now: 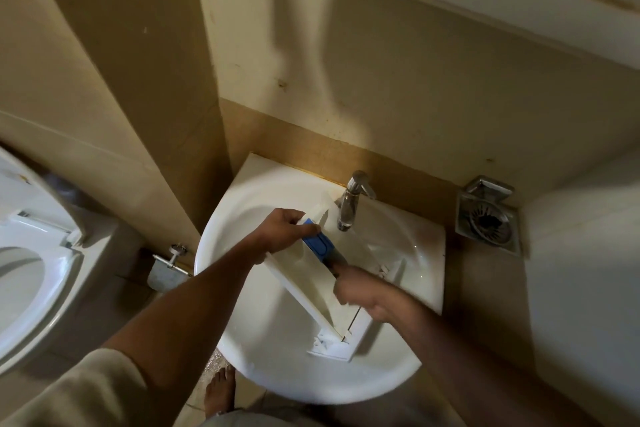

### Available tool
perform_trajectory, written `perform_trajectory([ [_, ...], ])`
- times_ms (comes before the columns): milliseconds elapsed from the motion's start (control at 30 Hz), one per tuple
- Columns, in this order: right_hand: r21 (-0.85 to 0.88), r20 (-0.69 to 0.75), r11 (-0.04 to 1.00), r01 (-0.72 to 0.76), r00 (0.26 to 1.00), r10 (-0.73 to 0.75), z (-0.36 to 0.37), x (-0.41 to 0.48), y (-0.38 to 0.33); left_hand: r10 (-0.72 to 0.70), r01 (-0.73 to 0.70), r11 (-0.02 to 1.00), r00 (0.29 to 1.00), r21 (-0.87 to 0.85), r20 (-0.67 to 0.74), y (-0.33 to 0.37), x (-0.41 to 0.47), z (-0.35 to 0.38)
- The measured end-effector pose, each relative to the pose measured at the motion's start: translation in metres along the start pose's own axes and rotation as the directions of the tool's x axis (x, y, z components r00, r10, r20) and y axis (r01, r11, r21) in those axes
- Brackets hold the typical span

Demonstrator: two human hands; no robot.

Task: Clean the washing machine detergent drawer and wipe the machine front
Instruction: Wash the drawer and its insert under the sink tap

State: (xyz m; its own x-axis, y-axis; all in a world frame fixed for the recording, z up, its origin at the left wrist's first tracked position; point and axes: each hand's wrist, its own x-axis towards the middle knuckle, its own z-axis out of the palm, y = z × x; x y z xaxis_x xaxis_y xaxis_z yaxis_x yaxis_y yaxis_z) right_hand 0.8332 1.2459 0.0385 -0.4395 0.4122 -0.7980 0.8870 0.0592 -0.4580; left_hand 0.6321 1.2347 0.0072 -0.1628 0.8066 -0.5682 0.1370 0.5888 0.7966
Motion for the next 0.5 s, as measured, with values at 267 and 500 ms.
perform_trajectory([
  [267,-0.952,0.094,0.247,0.182,0.94,-0.328,-0.029,0.004,0.028,0.021,-0.021,0.999,1.0,0.025,0.023,-0.004,0.001,-0.004],
  [500,-0.774,-0.047,0.617,0.144,0.958,-0.283,-0.001,0.015,0.024,0.0,0.001,1.0,1.0,-0.02,0.014,-0.007,0.004,-0.006],
])
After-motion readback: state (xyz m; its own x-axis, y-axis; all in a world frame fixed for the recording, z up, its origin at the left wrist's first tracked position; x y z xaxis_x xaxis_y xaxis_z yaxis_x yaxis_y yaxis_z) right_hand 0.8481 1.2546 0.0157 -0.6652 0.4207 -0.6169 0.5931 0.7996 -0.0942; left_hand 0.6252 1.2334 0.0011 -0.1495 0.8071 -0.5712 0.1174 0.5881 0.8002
